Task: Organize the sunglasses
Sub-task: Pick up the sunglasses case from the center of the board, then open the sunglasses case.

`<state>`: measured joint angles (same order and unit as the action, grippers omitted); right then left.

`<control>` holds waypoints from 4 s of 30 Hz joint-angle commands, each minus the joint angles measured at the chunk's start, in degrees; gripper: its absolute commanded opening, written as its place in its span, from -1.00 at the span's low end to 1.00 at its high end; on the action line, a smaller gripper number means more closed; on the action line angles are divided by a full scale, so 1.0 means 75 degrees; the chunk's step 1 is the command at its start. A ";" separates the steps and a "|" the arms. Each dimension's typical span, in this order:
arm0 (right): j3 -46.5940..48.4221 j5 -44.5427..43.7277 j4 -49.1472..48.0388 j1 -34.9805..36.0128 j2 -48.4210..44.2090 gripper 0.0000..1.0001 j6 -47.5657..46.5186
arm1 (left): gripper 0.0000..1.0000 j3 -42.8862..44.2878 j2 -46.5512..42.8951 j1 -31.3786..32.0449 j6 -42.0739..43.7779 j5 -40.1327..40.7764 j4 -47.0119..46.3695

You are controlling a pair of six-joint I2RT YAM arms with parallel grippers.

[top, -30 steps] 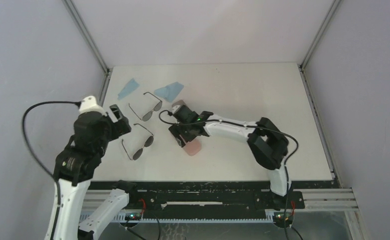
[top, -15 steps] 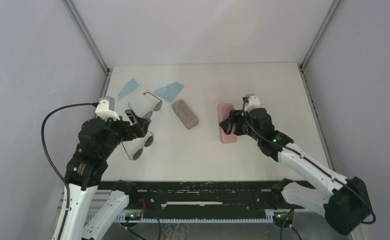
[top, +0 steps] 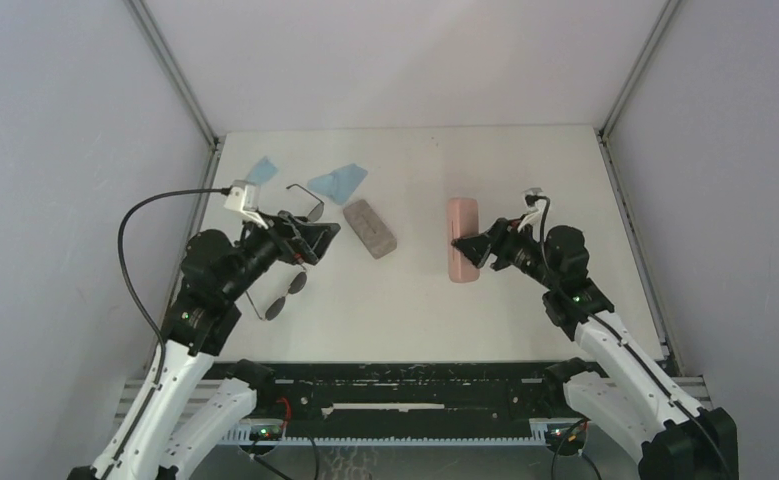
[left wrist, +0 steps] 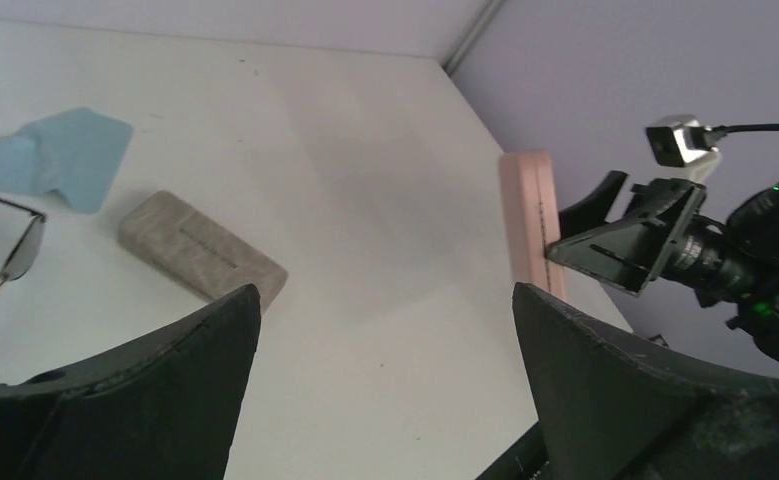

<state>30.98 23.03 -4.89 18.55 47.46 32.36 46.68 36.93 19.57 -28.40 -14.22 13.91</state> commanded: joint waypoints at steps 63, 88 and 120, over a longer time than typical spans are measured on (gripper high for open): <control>0.0797 0.1565 -0.5561 0.4195 0.0578 -1.00 -0.0542 | 0.71 -0.0376 0.1072 0.3214 -0.0332 -0.4069 -0.6239; 0.1189 -0.1216 -0.2667 0.4370 0.0040 -1.00 -0.1586 | -0.34 -0.0447 0.0790 0.3261 0.0272 -0.2471 -0.4516; 0.2365 -0.5085 0.0649 0.5233 -0.0313 -1.00 -0.3715 | 0.99 0.0072 -0.0125 0.3261 0.1117 0.1799 -0.1305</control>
<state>46.57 -12.14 -0.62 57.84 47.99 9.17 43.62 37.47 44.34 -21.87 -3.46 1.93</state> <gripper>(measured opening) 0.671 0.996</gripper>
